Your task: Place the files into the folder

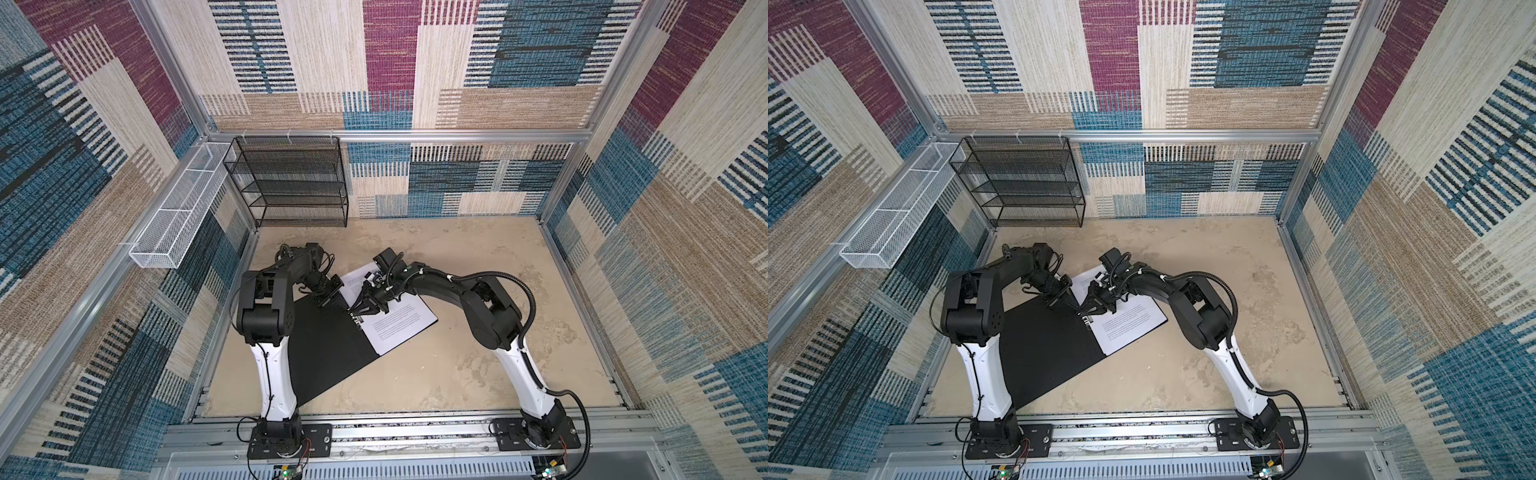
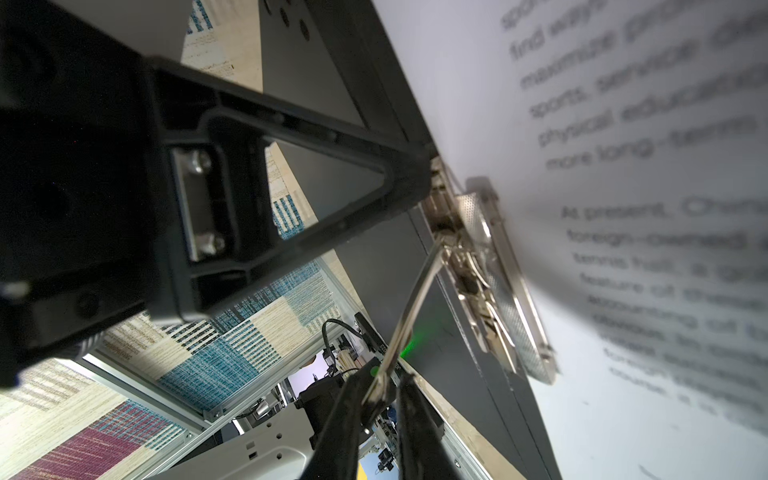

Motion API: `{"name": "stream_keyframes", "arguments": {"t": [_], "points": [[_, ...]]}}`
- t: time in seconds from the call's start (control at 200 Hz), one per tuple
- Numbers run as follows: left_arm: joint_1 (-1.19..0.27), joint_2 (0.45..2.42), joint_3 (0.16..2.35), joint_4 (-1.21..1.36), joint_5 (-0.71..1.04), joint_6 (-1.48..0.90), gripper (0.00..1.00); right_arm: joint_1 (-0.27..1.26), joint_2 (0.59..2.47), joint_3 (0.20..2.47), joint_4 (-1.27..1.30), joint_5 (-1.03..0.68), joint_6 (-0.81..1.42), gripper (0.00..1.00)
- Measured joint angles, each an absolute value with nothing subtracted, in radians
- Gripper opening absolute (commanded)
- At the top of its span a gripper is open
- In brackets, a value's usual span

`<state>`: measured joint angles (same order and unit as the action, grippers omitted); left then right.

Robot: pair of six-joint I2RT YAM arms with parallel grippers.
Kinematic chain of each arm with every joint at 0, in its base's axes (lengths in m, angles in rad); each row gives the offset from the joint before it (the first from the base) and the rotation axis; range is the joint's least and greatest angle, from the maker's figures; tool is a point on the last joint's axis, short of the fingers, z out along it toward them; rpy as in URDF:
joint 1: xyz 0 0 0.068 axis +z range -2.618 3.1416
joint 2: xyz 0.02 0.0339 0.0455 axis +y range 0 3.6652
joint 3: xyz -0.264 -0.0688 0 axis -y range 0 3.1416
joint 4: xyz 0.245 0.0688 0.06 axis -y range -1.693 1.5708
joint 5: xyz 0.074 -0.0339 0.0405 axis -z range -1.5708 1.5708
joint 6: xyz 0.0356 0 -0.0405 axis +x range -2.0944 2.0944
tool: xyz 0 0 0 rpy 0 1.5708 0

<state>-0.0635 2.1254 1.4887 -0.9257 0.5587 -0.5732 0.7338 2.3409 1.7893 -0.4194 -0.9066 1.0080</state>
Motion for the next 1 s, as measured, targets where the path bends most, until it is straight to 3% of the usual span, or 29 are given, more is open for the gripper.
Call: {"name": "stream_keyframes", "arguments": {"t": [0.24,0.616,1.002], "points": [[-0.064,2.127,1.488,-0.926,0.559,-0.573,0.00,0.734,2.334,1.774,-0.403,-0.912,1.008,0.15],[-0.064,2.135,1.489,-0.927,0.560,-0.573,0.00,0.733,2.324,1.740,-0.421,-0.911,1.008,0.00],[-0.060,2.144,1.489,-0.936,0.588,-0.574,0.00,0.733,2.297,1.677,-0.371,-0.911,1.008,0.00]]}}
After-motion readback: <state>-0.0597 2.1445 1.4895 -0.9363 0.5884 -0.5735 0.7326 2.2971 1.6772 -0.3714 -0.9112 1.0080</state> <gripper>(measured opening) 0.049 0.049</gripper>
